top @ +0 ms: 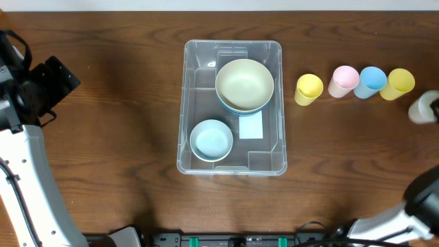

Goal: Pack container
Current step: 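Grasp the white cup with the right gripper and lift, then place the white cup upright in the bin beside the bowls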

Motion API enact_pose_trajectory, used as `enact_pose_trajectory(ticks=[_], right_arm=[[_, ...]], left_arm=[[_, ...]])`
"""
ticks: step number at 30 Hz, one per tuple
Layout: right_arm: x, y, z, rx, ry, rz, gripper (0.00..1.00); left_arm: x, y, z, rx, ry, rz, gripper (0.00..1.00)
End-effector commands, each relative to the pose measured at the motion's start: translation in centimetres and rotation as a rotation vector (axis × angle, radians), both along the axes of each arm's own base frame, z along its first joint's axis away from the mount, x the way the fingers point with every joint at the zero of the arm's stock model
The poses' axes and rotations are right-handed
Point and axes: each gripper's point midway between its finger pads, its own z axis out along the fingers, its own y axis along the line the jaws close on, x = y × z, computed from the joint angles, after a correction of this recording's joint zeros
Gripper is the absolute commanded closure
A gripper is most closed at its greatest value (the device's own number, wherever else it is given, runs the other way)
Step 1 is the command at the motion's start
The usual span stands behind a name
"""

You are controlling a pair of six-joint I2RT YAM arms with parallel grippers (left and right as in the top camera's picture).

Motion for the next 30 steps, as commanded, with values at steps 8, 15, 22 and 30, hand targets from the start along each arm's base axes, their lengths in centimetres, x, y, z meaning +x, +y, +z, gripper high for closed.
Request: enact_pose_trajectory(ticks=[8, 15, 22, 30], right_arm=[[4.2, 24.9, 14.1, -0.111, -0.364, 0.690, 0.99], [2.8, 38.8, 11.3, -0.091, -0.290, 1.063, 0.99], [0.5, 43.6, 4.2, -0.095, -0.019, 1.223, 0.99], [-0.7, 43.5, -1.3, -0.121, 0.222, 1.251, 0.99]], left_arm=[[-0.1, 0.3, -0.5, -0.001, 0.017, 0.011, 0.02], [-0.1, 0.3, -0.5, -0.001, 0.017, 0.011, 0.02], [-0.1, 0.3, -0.5, -0.001, 0.017, 0.011, 0.02], [-0.1, 0.3, -0.5, -0.001, 0.017, 0.011, 0.02]])
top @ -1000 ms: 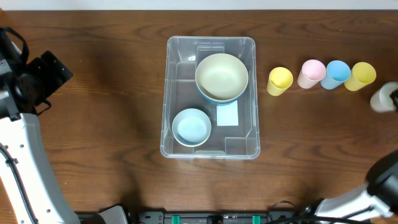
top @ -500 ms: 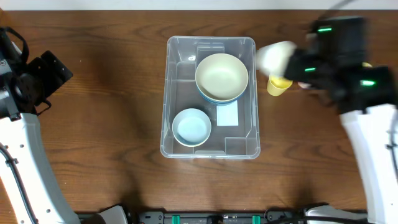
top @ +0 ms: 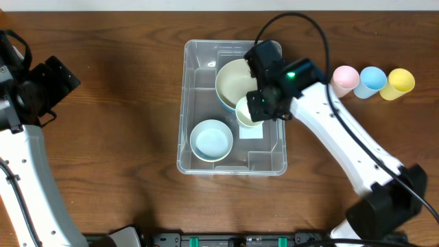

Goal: Pack container
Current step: 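Place the white cup upright in the bin beside the bowls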

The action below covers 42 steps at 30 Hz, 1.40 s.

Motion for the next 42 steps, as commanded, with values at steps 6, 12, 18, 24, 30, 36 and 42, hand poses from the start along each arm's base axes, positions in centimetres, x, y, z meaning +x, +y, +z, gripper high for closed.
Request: enact_pose_trajectory(ticks=[6, 12, 18, 24, 30, 36, 42], right_arm=[[-0.4, -0.7, -2.8, -0.088, 0.059, 0.014, 0.99], [-1.2, -0.4, -5.4, -0.092, 0.081, 0.042, 0.99], [-0.8, 1.2, -7.5, -0.065, 0.026, 0.102, 0.99], [-0.6, 1.5, -8.0, -0.063, 0.009, 0.113, 0.99], [-0.6, 1.4, -8.0, -0.066, 0.008, 0.124, 0.82], [0.3, 1.8, -5.2, -0.017, -0.076, 0.125, 0.74], [1.4, 0.1, 1.8, 0.062, -0.219, 0.064, 0.60]], left_arm=[[-0.1, 0.3, -0.5, -0.001, 0.017, 0.011, 0.02], [-0.1, 0.3, -0.5, -0.001, 0.016, 0.011, 0.02], [-0.1, 0.3, -0.5, -0.001, 0.016, 0.011, 0.02], [-0.1, 0.3, -0.5, -0.001, 0.016, 0.011, 0.02], [-0.1, 0.3, -0.5, -0.001, 0.016, 0.011, 0.02], [-0.1, 0.3, -0.5, -0.001, 0.016, 0.011, 0.02], [-0.1, 0.3, -0.5, -0.001, 0.016, 0.011, 0.02]])
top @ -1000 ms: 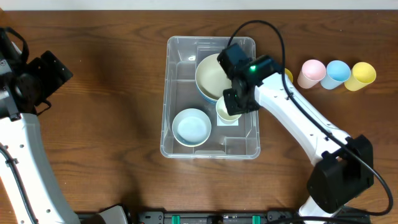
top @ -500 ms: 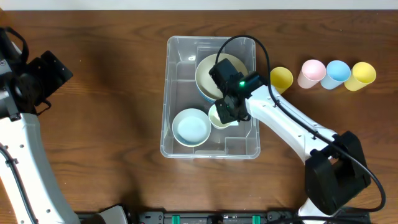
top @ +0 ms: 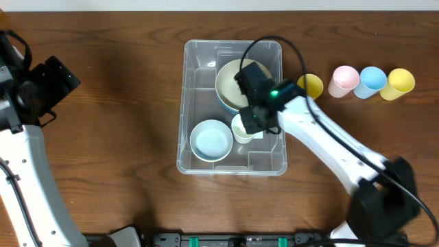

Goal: Pack container
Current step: 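Place the white cup upright in the bin beside the bowls, then move the right gripper to the rightmost yellow cup and grasp it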

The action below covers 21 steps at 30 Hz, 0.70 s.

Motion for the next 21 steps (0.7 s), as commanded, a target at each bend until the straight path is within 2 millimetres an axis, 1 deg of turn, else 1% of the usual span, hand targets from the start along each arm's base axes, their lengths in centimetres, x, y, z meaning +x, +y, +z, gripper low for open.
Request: enact_pose_trajectory(ticks=[1, 2, 4, 5, 6, 7, 9, 12, 14, 16, 18, 21], right_arm=[[2.1, -1.9, 7.7, 0.100, -0.189, -0.061, 0.55], [2.4, -2.8, 9.0, 0.116, -0.222, -0.087, 0.53], [3.3, -5.7, 11.5, 0.136, -0.292, -0.164, 0.47], [3.8, -8.2, 12.7, 0.131, -0.332, -0.239, 0.45], [4.1, -10.0, 13.3, 0.121, -0.355, -0.293, 0.42], [4.5, -12.6, 13.9, 0.109, -0.381, -0.368, 0.41], [5.0, -17.8, 14.6, 0.090, -0.410, -0.515, 0.39], [5.0, -25.4, 14.3, 0.086, -0.415, -0.756, 0.37], [4.8, -29.7, 13.6, 0.100, -0.412, -0.902, 0.36], [5.0, -33.3, 12.6, 0.142, -0.405, -1.030, 0.33], [5.6, -36.1, 11.1, 0.200, -0.391, -1.106, 0.33], [6.5, -38.6, 8.6, 0.252, -0.358, -1.154, 0.36]], left_arm=[[-0.1, 0.3, -0.5, -0.001, 0.017, 0.011, 0.02], [-0.1, 0.3, -0.5, -0.001, 0.017, 0.011, 0.02], [-0.1, 0.3, -0.5, -0.001, 0.017, 0.011, 0.02], [-0.1, 0.3, -0.5, -0.001, 0.017, 0.011, 0.02], [-0.1, 0.3, -0.5, -0.001, 0.017, 0.011, 0.02], [-0.1, 0.3, -0.5, -0.001, 0.017, 0.011, 0.02], [-0.1, 0.3, -0.5, -0.001, 0.017, 0.011, 0.02], [-0.1, 0.3, -0.5, -0.001, 0.017, 0.011, 0.02], [-0.1, 0.3, -0.5, -0.001, 0.017, 0.011, 0.02], [-0.1, 0.3, -0.5, -0.001, 0.017, 0.011, 0.02], [-0.1, 0.3, -0.5, -0.001, 0.017, 0.011, 0.02], [-0.1, 0.3, -0.5, -0.001, 0.017, 0.011, 0.02]])
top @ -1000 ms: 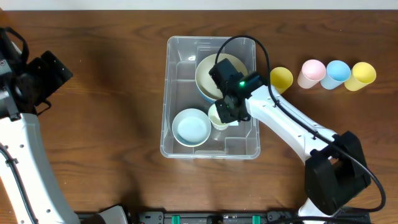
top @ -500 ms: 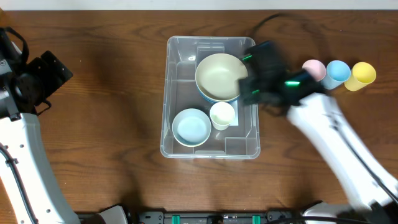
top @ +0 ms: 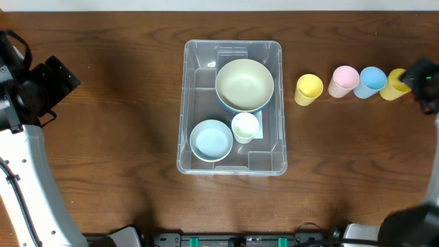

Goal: Pack container
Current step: 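Move the right gripper to the rightmost yellow cup and grasp it, then carry the yellow cup into the bin and drop it into the white cup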

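A clear plastic container [top: 188, 103] sits mid-table. Inside it a large pale green bowl [top: 244, 82] rests on a blue one at the back. A small light blue bowl [top: 211, 140] is at the front left, and a cream cup [top: 245, 127] stands upright beside it. To the right of the container stand a yellow cup [top: 309, 88], a pink cup [top: 343, 81], a blue cup [top: 372, 81] and a second yellow cup [top: 392, 85]. My right gripper [top: 420, 82] is at the frame's right edge, partly over that last cup; its jaws do not show. My left gripper [top: 46, 86] hangs far left.
The brown wooden table [top: 116, 137] carries everything. The left arm's white link [top: 27, 178] runs down the left edge. A strip of equipment [top: 226, 240] lines the front edge.
My right gripper was inside the container at the cream cup; now it is at the far right by the row of cups. The cream cup stands alone in the container.
First the container held only the bowls, with a blurred pale cup at the right edge. Then my right gripper had the cream cup over the container by the large bowl, then lower beside the small bowl. Now the cup stands there and the arm is back right.
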Motion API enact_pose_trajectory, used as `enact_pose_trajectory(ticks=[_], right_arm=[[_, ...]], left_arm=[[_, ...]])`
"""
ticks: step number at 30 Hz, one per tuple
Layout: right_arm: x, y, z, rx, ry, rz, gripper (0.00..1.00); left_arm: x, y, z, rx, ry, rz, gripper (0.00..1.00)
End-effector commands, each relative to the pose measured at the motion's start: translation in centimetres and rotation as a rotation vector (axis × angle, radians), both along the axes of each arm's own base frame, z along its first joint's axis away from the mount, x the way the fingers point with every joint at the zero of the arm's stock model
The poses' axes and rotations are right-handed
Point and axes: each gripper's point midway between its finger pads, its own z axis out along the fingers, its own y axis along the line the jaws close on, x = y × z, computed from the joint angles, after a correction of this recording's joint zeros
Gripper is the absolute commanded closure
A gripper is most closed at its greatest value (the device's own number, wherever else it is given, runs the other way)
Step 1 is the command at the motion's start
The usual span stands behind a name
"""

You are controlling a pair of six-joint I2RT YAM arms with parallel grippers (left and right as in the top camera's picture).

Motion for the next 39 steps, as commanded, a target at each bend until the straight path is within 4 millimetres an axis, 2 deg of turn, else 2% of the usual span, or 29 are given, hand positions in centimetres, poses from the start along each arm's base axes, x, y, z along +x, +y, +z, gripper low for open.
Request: enact_pose_trajectory(ticks=[1, 7, 9, 13, 17, 18, 23, 25, 31, 35, 39], right_arm=[[1.2, -1.7, -3.5, 0.144, -0.004, -0.036, 0.36], [2.9, -4.4, -10.2, 0.226, 0.056, -0.109, 0.36], [3.5, -4.7, -11.7, 0.243, 0.062, -0.105, 0.36], [4.8, -4.7, -14.0, 0.276, 0.052, -0.084, 0.37], [4.8, -4.9, -15.6, 0.302, 0.073, -0.114, 0.40], [4.7, -5.0, -15.8, 0.304, 0.077, -0.117, 0.43], [3.9, -6.0, -16.6, 0.260, 0.118, -0.157, 0.62], [3.7, -6.2, -16.7, 0.246, 0.129, -0.162, 0.65], [2.8, -6.7, -16.5, 0.252, 0.144, -0.175, 0.99], [1.5, -7.8, -14.8, 0.219, 0.140, -0.214, 0.99], [0.4, -8.4, -10.4, 0.153, 0.094, -0.242, 0.98]], left_arm=[[-0.1, 0.3, -0.5, -0.001, 0.017, 0.011, 0.02], [-0.1, 0.3, -0.5, -0.001, 0.017, 0.011, 0.02], [-0.1, 0.3, -0.5, -0.001, 0.017, 0.011, 0.02], [-0.1, 0.3, -0.5, -0.001, 0.017, 0.011, 0.02], [-0.1, 0.3, -0.5, -0.001, 0.017, 0.011, 0.02], [-0.1, 0.3, -0.5, -0.001, 0.017, 0.011, 0.02], [-0.1, 0.3, -0.5, -0.001, 0.017, 0.011, 0.02], [-0.1, 0.3, -0.5, -0.001, 0.017, 0.011, 0.02], [-0.1, 0.3, -0.5, -0.001, 0.017, 0.011, 0.02], [-0.1, 0.3, -0.5, -0.001, 0.017, 0.011, 0.02], [-0.1, 0.3, -0.5, -0.001, 0.017, 0.011, 0.02]])
